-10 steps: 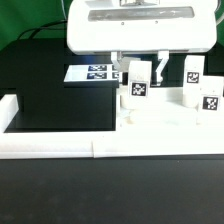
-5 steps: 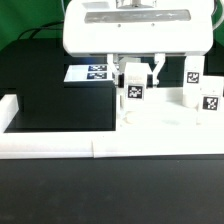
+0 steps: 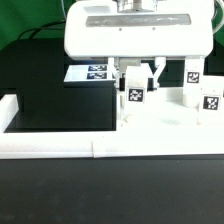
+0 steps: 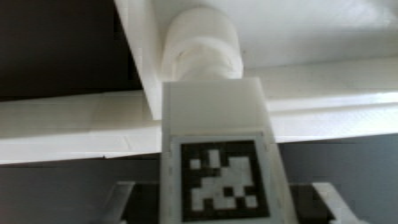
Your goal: Assemble square table
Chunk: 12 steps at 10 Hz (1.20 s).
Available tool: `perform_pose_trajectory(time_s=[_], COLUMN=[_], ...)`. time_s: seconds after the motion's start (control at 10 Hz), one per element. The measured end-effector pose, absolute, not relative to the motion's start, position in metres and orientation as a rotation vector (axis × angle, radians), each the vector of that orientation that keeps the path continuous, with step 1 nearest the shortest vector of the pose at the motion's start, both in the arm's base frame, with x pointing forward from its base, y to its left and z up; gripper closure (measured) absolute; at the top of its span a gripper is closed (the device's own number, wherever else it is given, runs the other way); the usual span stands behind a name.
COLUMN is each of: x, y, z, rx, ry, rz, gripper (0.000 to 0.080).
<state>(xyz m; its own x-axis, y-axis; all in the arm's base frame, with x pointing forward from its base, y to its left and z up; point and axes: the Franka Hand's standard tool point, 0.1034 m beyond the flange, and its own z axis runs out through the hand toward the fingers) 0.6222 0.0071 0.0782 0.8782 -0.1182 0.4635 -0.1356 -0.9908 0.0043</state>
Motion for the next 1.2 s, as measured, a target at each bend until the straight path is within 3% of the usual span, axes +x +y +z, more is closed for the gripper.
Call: perform_pose_trajectory(time_s=[1.0,1.1,1.2], x=[0.6206,0.6206,0.6206], y=[0.0079,0.0079,0.0079], z=[0.0699,0.0699,0.0699], rx=[2.943,2.942,2.942], ry=[-0.159,-0.154,-0.149], rz=[0.89,0.889,0.889], gripper=[0.0509,0.0261,0.0261])
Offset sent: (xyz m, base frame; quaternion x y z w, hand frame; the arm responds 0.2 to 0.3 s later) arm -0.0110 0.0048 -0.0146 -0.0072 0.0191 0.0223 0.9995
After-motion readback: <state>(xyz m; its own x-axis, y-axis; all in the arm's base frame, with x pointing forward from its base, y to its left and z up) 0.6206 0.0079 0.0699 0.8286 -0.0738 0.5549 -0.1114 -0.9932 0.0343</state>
